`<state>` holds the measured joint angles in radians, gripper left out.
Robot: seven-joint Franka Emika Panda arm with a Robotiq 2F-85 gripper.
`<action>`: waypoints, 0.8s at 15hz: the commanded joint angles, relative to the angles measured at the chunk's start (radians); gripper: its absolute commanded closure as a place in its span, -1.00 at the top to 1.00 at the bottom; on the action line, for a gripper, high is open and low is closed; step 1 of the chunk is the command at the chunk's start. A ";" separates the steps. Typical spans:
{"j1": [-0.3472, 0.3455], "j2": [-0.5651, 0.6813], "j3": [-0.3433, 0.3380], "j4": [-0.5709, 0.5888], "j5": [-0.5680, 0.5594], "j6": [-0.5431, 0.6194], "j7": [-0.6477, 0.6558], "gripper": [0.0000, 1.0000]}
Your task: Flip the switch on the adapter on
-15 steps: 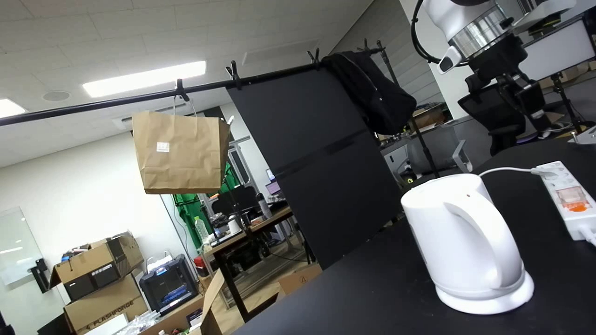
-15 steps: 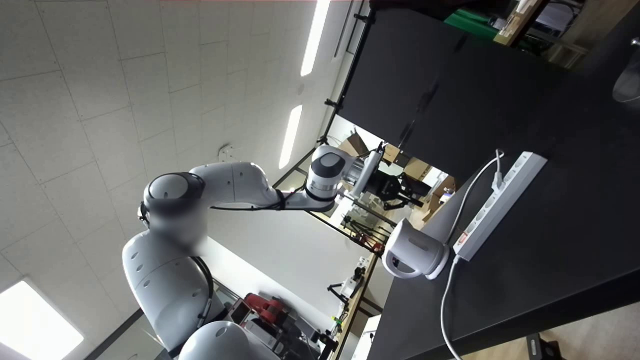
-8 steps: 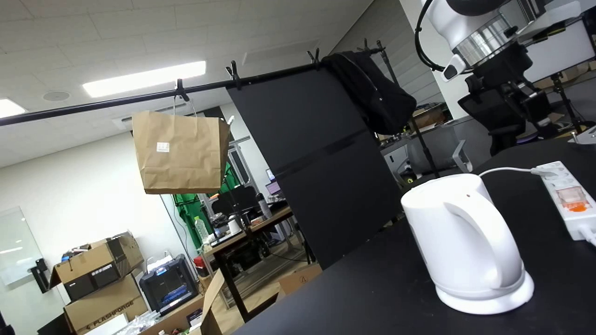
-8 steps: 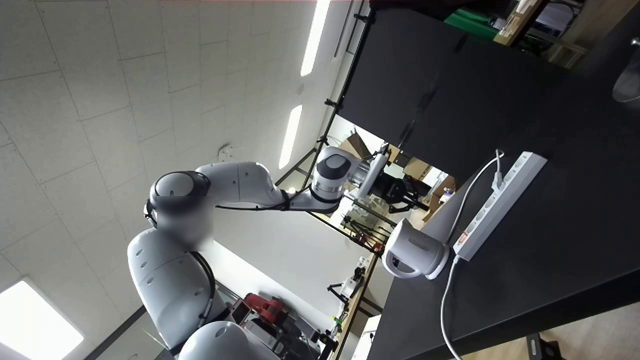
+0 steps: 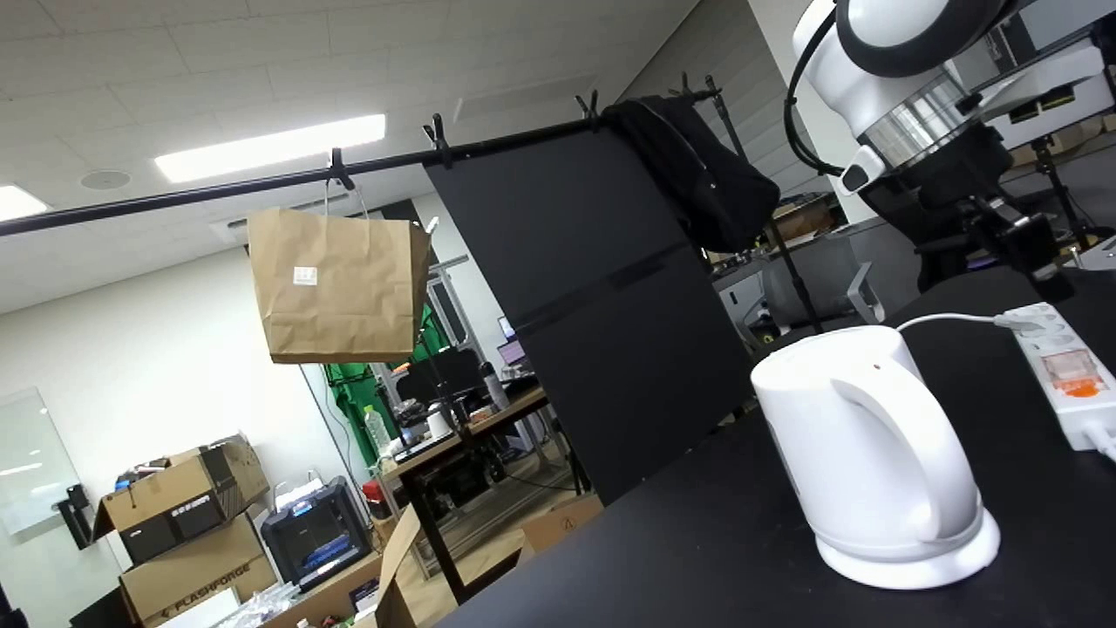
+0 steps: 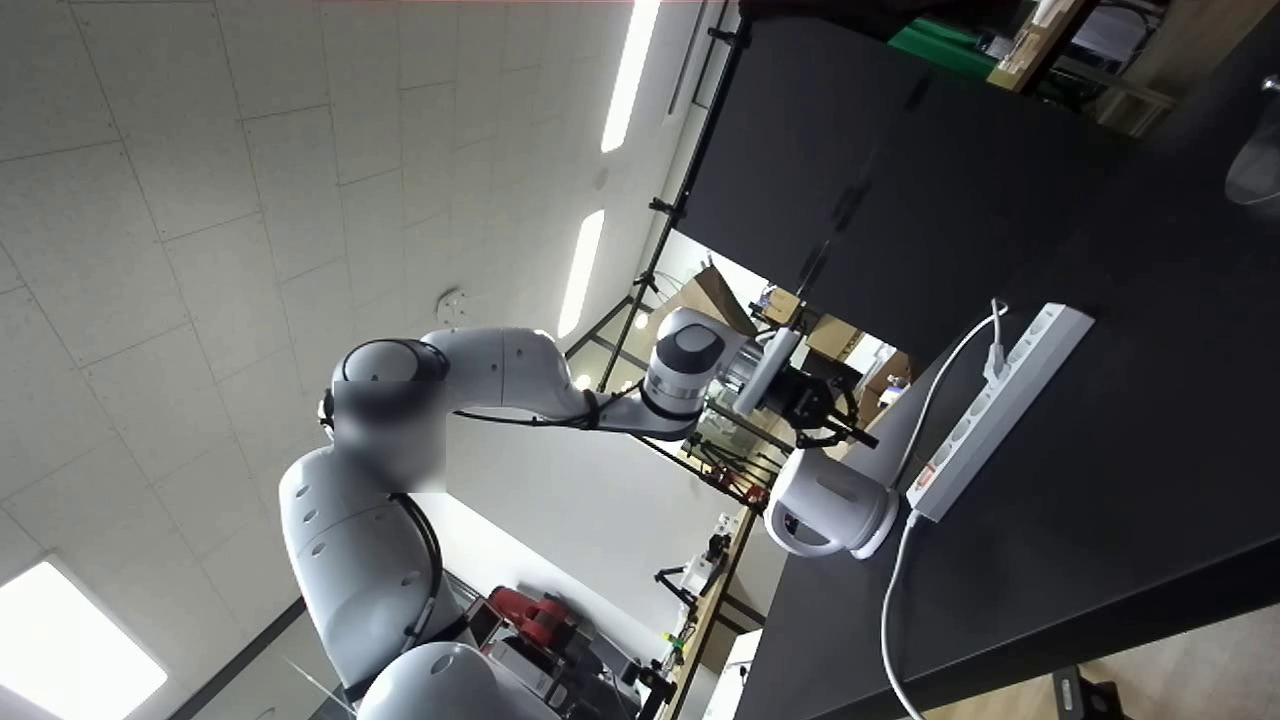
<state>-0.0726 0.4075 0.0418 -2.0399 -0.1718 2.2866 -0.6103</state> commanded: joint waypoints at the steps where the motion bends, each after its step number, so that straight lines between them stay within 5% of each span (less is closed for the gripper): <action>1: 0.002 0.063 0.010 0.056 0.000 -0.016 0.001 -1.00; 12: 0.006 0.075 0.009 0.038 -0.010 -0.012 0.017 -1.00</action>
<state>-0.0697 0.4655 0.0504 -2.0170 -0.1729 2.2868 -0.6103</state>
